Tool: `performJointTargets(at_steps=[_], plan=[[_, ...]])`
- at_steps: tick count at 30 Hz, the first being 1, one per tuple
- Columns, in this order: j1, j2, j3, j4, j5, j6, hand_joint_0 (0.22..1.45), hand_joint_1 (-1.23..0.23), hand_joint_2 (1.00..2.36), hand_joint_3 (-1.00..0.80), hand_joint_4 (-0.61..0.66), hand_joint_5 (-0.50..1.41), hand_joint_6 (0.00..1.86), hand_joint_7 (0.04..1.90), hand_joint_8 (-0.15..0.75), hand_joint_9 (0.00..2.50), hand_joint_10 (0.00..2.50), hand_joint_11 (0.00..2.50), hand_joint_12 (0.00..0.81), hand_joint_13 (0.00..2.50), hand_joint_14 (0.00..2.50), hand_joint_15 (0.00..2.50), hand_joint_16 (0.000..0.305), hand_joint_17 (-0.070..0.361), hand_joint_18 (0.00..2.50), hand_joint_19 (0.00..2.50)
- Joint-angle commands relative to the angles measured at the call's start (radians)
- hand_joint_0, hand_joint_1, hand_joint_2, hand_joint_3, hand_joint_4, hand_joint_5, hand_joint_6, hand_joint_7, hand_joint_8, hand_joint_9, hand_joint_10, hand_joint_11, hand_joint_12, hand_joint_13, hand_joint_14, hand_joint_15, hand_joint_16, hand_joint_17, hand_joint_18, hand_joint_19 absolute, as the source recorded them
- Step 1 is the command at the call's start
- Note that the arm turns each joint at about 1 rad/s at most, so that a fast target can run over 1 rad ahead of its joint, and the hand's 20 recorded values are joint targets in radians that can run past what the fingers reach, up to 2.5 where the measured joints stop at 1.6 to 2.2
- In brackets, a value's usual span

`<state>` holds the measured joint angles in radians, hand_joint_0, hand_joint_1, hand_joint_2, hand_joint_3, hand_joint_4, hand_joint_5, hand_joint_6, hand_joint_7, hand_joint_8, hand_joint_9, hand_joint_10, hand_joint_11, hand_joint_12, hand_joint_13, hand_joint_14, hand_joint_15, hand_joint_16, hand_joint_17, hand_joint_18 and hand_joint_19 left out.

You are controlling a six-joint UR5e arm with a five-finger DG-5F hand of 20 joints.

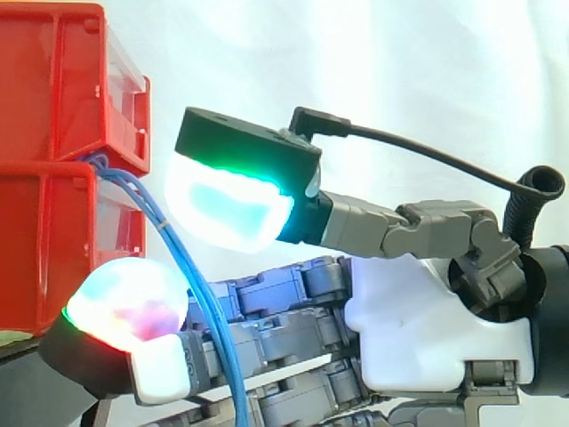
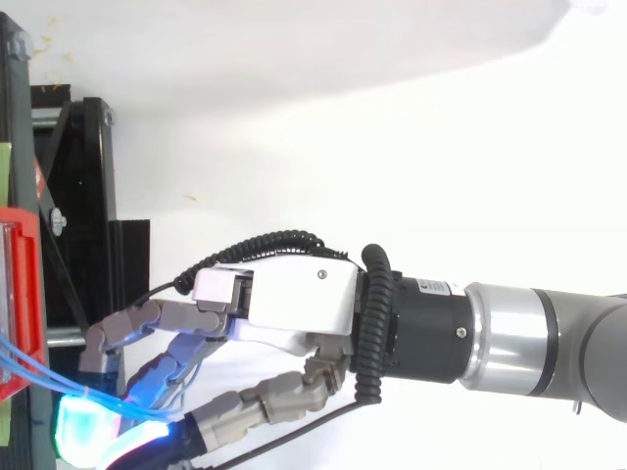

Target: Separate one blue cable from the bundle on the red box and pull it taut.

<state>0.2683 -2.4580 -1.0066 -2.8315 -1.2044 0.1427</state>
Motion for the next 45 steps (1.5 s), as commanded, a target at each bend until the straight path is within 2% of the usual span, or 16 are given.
performJointTargets(at_steps=[1, 5, 11, 12, 18, 23, 25, 28, 31, 34, 39, 41, 45], plan=[[-0.003, 0.001, 0.002, 0.003, 0.000, -0.002, 0.53, -0.64, 1.01, -0.40, 0.22, -0.10, 0.54, 1.16, 0.211, 0.89, 0.01, 0.51, 0.358, 0.73, 0.02, 0.52, 0.043, 0.098, 0.66, 0.46], [-0.009, 0.001, 0.011, -0.005, -0.003, 0.003, 0.54, -0.64, 1.01, -0.39, 0.22, -0.10, 0.53, 1.17, 0.210, 0.89, 0.02, 0.50, 0.357, 0.72, 0.02, 0.53, 0.043, 0.097, 0.67, 0.46], [-0.034, 0.001, 0.020, -0.043, -0.003, 0.005, 0.54, -0.64, 1.01, -0.39, 0.23, -0.10, 0.53, 1.19, 0.210, 0.90, 0.01, 0.51, 0.353, 0.72, 0.02, 0.53, 0.042, 0.095, 0.67, 0.46], [-0.034, 0.001, 0.020, -0.043, -0.003, 0.005, 0.55, -0.64, 1.01, -0.39, 0.22, -0.10, 0.53, 1.19, 0.211, 0.90, 0.01, 0.50, 0.353, 0.72, 0.02, 0.52, 0.042, 0.095, 0.67, 0.46], [-0.063, 0.001, 0.020, -0.075, -0.007, 0.008, 0.56, -0.65, 1.01, -0.38, 0.21, -0.09, 0.53, 1.20, 0.209, 0.90, 0.02, 0.51, 0.352, 0.73, 0.02, 0.52, 0.042, 0.094, 0.67, 0.46], [-0.070, 0.010, 0.022, -0.088, -0.009, 0.003, 0.58, -0.68, 1.01, -0.31, 0.18, -0.11, 0.60, 1.10, 0.208, 0.90, 0.01, 0.51, 0.348, 0.73, 0.02, 0.53, 0.041, 0.092, 0.68, 0.47], [-0.070, 0.024, 0.033, -0.111, -0.009, -0.014, 0.58, -0.69, 1.02, -0.27, 0.17, -0.13, 0.68, 0.98, 0.207, 0.90, 0.01, 0.51, 0.349, 0.73, 0.02, 0.52, 0.041, 0.093, 0.68, 0.47], [-0.070, 0.040, 0.034, -0.120, -0.007, -0.040, 0.58, -0.69, 1.02, -0.25, 0.17, -0.15, 0.73, 0.90, 0.208, 0.89, 0.02, 0.52, 0.348, 0.73, 0.02, 0.53, 0.041, 0.093, 0.68, 0.47], [-0.064, 0.054, 0.036, -0.121, -0.004, -0.068, 0.59, -0.69, 1.01, -0.27, 0.18, -0.15, 0.75, 0.87, 0.204, 0.89, 0.01, 0.52, 0.347, 0.73, 0.02, 0.52, 0.041, 0.092, 0.68, 0.47], [-0.063, 0.054, 0.065, -0.135, 0.002, -0.112, 0.57, -0.70, 1.01, -0.31, 0.19, -0.15, 0.75, 0.84, 0.206, 0.88, 0.01, 0.52, 0.350, 0.73, 0.02, 0.53, 0.041, 0.093, 0.68, 0.47], [-0.054, 0.054, 0.066, -0.160, 0.008, -0.120, 0.56, -0.70, 1.01, -0.34, 0.20, -0.15, 0.72, 0.88, 0.207, 0.88, 0.01, 0.52, 0.351, 0.73, 0.02, 0.53, 0.042, 0.094, 0.69, 0.46], [-0.049, 0.054, 0.062, -0.158, 0.011, -0.121, 0.56, -0.70, 1.01, -0.35, 0.20, -0.15, 0.72, 0.88, 0.207, 0.88, 0.01, 0.51, 0.349, 0.73, 0.02, 0.52, 0.042, 0.093, 0.69, 0.46], [-0.031, 0.054, 0.013, -0.155, 0.013, -0.114, 0.57, -0.71, 1.01, -0.33, 0.19, -0.15, 0.72, 0.89, 0.207, 0.88, 0.01, 0.52, 0.349, 0.73, 0.02, 0.52, 0.041, 0.093, 0.68, 0.47]])
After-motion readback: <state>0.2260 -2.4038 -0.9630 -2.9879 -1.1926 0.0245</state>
